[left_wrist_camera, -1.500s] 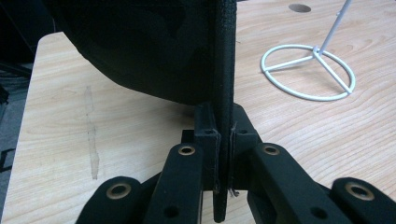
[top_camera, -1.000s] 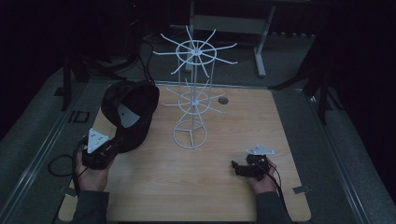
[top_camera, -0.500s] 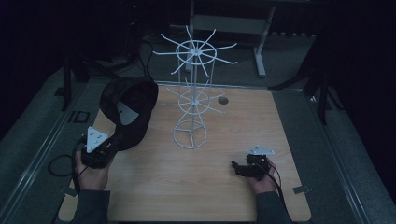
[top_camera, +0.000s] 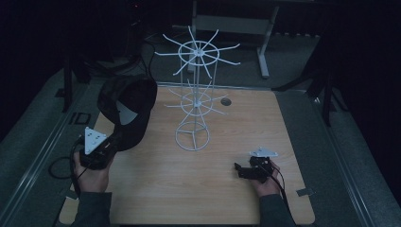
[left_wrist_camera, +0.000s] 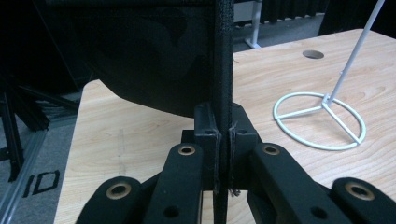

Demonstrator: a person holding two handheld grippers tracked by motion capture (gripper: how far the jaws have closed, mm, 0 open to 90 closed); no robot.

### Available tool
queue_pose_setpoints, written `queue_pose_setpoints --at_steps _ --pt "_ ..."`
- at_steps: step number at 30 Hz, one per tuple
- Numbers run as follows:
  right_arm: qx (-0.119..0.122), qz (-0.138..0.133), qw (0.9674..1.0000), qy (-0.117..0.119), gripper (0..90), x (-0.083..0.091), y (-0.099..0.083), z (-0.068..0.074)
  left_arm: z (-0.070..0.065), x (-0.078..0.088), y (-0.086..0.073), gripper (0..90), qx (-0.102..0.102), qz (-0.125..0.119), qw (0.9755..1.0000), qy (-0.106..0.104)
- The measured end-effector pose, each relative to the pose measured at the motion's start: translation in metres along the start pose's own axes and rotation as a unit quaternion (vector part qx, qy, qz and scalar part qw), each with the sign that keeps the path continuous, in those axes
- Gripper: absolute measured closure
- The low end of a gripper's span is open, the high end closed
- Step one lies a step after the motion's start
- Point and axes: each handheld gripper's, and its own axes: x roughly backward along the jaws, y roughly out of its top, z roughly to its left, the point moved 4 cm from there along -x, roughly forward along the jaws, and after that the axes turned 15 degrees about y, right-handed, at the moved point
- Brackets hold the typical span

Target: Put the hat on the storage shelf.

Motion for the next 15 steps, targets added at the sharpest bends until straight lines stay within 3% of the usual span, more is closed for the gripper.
queue_pose_setpoints --at_steps 15 --pt "0.000 0.000 1.0000 0.000 15.0 0.000 0.000 0.000 -0.003 0.011 0.018 86.2 -0.001 -0.024 0.9997 0.001"
